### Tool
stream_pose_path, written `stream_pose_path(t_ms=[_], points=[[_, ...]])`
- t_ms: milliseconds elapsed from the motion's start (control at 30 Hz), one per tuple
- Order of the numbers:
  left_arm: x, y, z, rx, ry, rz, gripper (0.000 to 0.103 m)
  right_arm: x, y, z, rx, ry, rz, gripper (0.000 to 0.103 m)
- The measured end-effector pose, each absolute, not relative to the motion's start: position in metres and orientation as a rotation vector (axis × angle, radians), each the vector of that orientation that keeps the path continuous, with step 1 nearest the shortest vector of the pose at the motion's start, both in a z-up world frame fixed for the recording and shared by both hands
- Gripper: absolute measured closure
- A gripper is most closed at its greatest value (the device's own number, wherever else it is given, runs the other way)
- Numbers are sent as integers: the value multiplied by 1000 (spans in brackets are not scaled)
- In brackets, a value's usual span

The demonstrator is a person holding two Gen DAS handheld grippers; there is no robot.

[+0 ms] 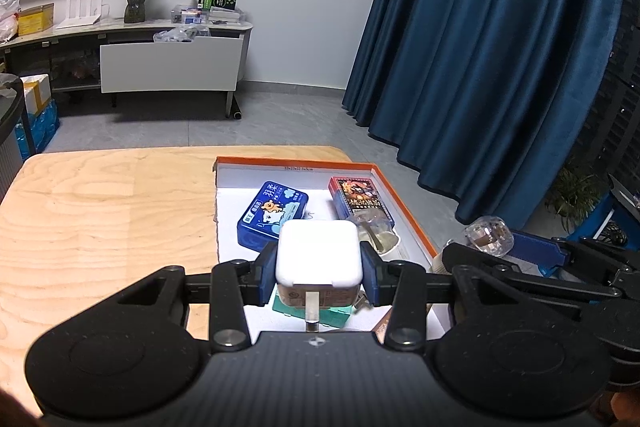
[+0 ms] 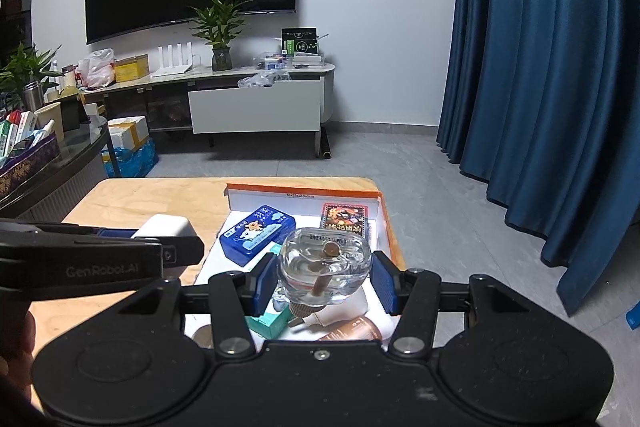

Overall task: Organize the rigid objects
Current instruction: 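Lower the white charger and glass bottle into the white box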

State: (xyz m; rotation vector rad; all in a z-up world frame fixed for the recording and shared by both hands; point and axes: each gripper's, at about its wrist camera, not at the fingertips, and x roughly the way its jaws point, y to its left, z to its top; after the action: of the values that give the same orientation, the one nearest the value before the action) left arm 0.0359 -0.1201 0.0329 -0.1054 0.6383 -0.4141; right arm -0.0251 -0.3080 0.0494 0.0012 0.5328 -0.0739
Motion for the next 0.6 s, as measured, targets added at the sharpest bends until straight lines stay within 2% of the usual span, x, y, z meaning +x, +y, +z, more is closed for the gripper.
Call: stream_pose_path(t_ms=[600], points=[[58, -117, 32, -113, 651, -409, 60, 2, -314, 56, 5, 519, -68, 41]])
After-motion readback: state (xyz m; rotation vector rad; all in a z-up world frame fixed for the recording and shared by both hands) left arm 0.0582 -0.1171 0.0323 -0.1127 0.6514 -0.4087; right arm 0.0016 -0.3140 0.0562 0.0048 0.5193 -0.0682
